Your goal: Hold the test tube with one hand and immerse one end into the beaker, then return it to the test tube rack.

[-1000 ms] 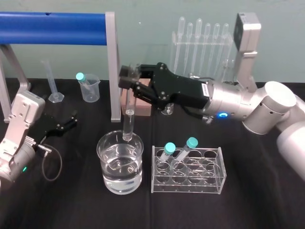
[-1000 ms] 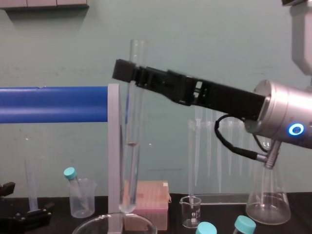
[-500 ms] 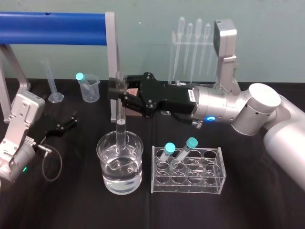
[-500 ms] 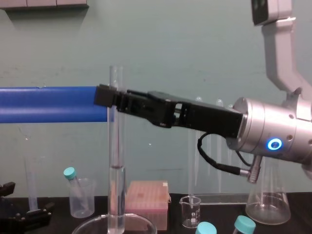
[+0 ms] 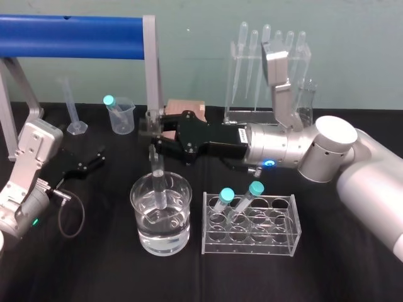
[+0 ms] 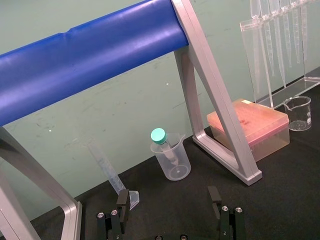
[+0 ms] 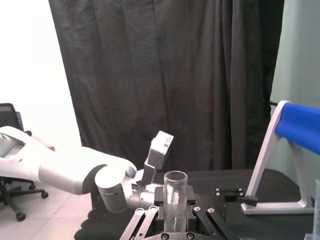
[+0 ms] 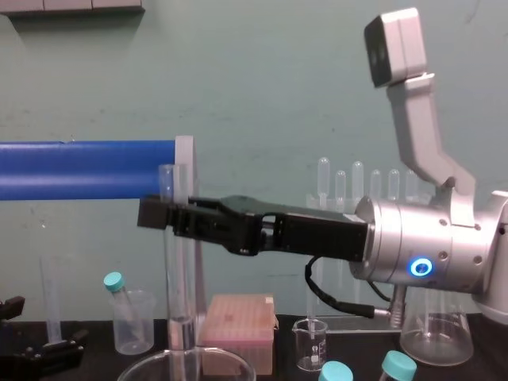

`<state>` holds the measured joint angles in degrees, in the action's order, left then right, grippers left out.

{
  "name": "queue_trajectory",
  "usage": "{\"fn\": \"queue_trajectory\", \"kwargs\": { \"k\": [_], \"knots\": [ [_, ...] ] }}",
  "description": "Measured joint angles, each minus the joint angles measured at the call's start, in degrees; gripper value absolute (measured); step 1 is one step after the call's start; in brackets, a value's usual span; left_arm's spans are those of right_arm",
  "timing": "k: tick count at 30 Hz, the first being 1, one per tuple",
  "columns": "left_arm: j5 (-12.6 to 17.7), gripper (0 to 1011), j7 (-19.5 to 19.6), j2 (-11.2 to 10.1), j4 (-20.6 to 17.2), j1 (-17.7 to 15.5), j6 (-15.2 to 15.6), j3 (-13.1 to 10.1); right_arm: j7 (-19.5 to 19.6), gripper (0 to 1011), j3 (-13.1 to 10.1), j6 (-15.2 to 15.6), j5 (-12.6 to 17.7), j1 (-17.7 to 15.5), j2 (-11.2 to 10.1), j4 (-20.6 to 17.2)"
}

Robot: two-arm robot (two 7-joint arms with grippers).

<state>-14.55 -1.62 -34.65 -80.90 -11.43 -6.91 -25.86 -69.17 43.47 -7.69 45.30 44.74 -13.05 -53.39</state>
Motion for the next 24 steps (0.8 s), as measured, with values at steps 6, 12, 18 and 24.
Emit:
{"fn": "queue_trajectory", "kwargs": {
  "k": [6,12,18,24],
  "knots": [
    [0.0,1000,0.0,0.0,0.0,0.0,0.0,0.0,-0.72,234,0.53,0.2,-1.08,0.78,1.13,2.91],
    [0.0,1000,0.0,0.0,0.0,0.0,0.0,0.0,-1.39,234,0.77,0.48,-2.07,1.27,1.79,4.51],
    [0.0,1000,0.0,0.0,0.0,0.0,0.0,0.0,-1.86,234,0.94,0.88,-2.76,1.47,1.85,5.01],
    [0.0,1000,0.0,0.0,0.0,0.0,0.0,0.0,-2.38,234,1.1,1.43,-3.3,1.59,1.82,5.4]
  ]
}}
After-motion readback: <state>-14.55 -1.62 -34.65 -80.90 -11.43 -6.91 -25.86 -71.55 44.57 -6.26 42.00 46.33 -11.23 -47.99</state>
